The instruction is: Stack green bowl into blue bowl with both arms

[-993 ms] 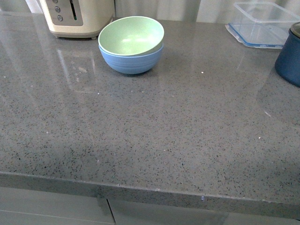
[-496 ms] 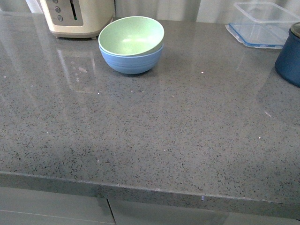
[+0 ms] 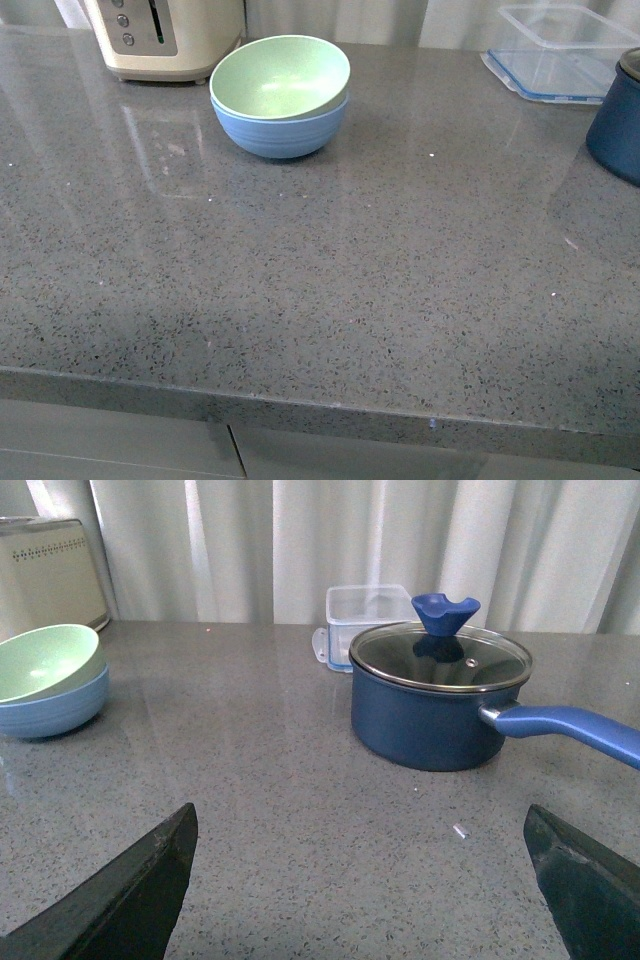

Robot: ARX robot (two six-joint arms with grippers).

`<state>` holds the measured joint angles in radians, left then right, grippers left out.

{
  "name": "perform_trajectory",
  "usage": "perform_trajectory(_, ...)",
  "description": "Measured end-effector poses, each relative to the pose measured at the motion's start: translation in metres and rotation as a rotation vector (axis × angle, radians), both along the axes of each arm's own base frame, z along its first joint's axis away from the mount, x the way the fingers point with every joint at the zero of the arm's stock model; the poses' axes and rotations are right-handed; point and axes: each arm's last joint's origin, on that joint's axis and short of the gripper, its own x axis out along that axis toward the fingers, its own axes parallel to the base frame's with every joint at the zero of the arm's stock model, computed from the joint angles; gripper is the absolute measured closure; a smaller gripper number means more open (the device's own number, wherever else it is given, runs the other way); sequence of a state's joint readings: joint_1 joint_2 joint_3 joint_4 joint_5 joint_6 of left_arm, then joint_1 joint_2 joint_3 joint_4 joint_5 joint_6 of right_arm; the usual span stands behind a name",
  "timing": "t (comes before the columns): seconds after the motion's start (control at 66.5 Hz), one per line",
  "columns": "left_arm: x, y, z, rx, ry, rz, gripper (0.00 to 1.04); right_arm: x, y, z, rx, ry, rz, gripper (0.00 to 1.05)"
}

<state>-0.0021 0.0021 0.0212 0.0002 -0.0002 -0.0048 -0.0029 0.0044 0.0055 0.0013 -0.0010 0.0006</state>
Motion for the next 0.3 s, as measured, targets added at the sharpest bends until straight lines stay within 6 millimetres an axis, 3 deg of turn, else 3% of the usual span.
perform_trajectory(0.301,0.0000,0.0000,0.0000,0.000,0.000,0.000,0.07,0.0000,0.0000,0.0000,0.000,0.000,0.000,0.10)
